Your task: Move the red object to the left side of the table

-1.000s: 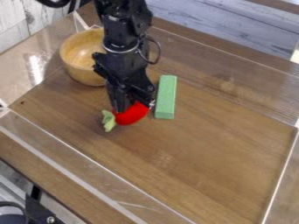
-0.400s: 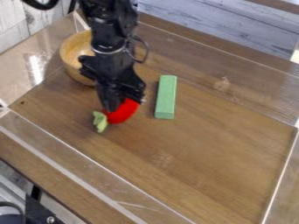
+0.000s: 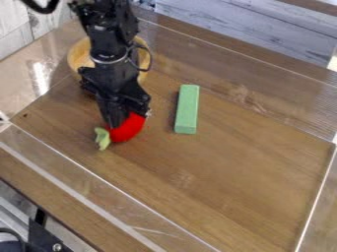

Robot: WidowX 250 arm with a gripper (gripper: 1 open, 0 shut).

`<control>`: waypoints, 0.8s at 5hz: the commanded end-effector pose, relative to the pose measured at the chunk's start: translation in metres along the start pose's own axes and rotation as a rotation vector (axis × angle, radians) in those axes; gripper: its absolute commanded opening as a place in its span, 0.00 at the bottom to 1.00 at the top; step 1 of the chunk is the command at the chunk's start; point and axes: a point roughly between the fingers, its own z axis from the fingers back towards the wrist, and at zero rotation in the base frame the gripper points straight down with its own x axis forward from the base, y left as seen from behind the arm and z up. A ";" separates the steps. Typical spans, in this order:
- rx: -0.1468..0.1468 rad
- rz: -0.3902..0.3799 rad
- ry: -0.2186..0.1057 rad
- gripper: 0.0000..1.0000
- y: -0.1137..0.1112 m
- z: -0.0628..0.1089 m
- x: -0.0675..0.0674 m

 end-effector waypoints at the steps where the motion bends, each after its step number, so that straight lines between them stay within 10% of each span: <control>1: 0.014 0.075 -0.033 0.00 0.012 0.007 0.018; 4: -0.004 0.127 -0.016 0.00 0.008 0.003 0.047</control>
